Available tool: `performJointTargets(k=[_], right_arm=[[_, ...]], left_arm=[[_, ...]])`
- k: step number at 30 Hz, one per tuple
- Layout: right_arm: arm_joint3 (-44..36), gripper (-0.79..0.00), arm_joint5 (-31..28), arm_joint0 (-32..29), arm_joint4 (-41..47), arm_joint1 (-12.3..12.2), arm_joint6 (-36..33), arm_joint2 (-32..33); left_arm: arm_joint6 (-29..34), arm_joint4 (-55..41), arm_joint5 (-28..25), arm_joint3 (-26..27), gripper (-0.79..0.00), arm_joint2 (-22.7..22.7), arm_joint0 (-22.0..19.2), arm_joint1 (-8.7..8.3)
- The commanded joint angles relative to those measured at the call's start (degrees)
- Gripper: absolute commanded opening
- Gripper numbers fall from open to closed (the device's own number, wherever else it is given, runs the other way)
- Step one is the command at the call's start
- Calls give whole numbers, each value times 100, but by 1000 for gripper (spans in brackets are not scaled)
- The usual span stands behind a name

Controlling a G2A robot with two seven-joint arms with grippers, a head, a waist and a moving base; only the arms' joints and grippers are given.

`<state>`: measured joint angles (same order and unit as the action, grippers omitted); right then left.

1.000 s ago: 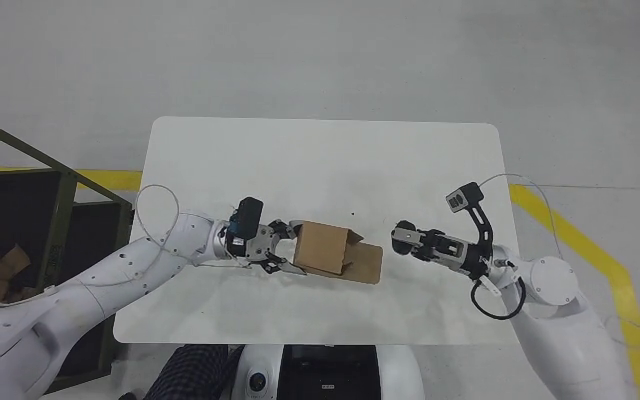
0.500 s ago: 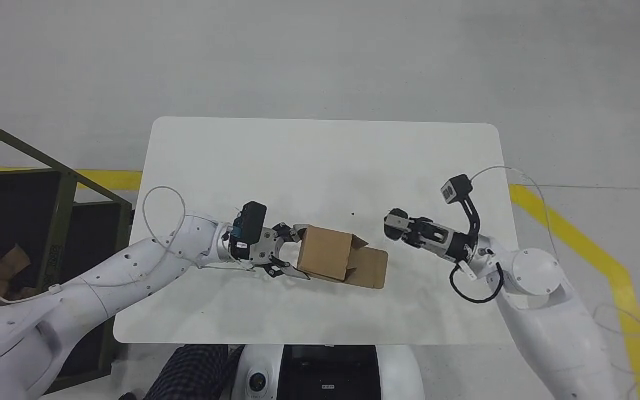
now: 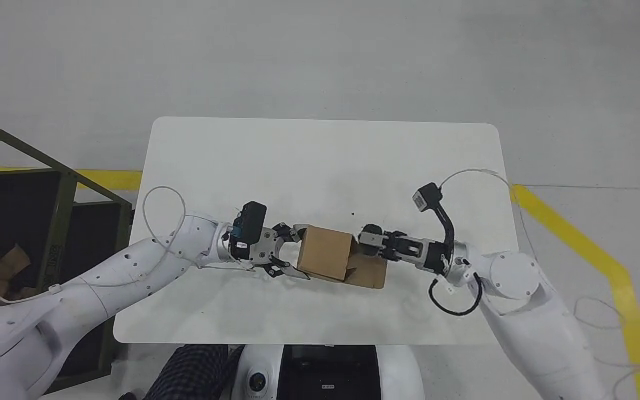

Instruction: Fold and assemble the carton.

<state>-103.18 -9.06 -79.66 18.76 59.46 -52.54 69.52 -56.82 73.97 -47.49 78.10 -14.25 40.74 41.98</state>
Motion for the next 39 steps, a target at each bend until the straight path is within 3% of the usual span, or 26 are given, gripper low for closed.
performJointTargets(k=[1, 6, 17, 30, 39], right_arm=[[-82, -785, -18, -48, 21, -1, -40, -29], [-225, -785, 39, -72, -50, 4, -55, -131], [-36, -785, 118, 59, 17, 36, 0, -297], [77, -785, -75, -880, 354, -150, 224, 982], [-611, -785, 152, -1225, 2, -178, 68, 829]], left_arm=[[0, 0, 0, 0, -686, 0, 0, 0], [0, 0, 0, 0, -773, 0, 0, 0], [0, 0, 0, 0, -785, 0, 0, 0], [0, 0, 0, 0, -785, 0, 0, 0], [0, 0, 0, 0, -785, 0, 0, 0]])
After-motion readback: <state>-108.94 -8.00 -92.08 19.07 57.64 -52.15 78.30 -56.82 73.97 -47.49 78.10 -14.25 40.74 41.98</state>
